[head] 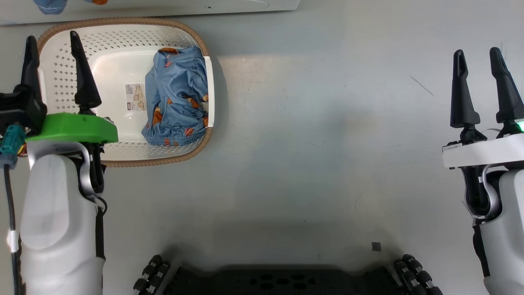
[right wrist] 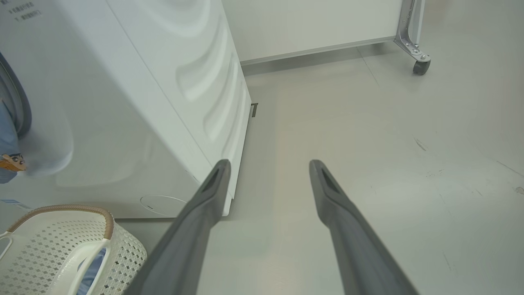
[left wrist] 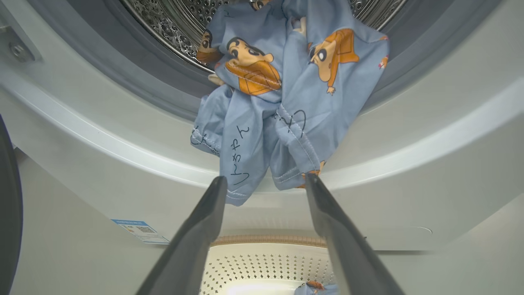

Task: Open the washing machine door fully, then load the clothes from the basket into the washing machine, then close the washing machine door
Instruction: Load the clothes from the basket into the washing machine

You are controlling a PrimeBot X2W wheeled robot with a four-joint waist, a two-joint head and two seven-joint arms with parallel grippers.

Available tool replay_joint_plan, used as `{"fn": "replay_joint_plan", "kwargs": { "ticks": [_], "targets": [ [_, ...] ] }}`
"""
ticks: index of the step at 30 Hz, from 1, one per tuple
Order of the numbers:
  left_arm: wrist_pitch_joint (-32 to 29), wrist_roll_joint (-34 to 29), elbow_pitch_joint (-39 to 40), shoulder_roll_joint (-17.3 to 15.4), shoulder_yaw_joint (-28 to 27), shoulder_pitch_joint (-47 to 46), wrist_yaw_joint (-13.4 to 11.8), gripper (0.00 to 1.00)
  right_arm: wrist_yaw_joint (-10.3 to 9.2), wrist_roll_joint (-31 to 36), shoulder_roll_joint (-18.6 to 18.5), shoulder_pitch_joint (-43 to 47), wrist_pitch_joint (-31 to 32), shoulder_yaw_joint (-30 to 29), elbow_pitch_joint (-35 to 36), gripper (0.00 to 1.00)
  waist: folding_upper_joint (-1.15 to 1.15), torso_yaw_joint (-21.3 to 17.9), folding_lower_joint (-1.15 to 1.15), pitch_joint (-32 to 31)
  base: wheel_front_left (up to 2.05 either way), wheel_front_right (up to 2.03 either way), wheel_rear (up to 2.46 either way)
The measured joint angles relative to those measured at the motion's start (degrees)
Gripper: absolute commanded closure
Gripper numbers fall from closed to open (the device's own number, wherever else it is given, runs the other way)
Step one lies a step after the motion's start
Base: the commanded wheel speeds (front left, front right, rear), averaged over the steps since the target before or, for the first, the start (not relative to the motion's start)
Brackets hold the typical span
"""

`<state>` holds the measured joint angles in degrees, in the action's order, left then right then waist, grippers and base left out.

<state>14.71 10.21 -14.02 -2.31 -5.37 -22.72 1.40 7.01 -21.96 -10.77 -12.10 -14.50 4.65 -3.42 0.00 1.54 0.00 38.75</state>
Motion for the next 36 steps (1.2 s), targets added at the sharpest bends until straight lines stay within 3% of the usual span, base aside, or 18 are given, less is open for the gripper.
{"fn": "replay_joint_plan", "kwargs": {
  "ticks": [36],
  "targets": [
    [0.0, 0.43, 3.11, 0.41, 0.81, 10.97, -0.53, 0.0, 0.0, 0.42, -0.01, 0.02, 0.0, 0.43, -0.38, 0.0, 0.0, -0.58, 0.0, -0.38, 0.0, 0.0, 0.0]
  ]
}}
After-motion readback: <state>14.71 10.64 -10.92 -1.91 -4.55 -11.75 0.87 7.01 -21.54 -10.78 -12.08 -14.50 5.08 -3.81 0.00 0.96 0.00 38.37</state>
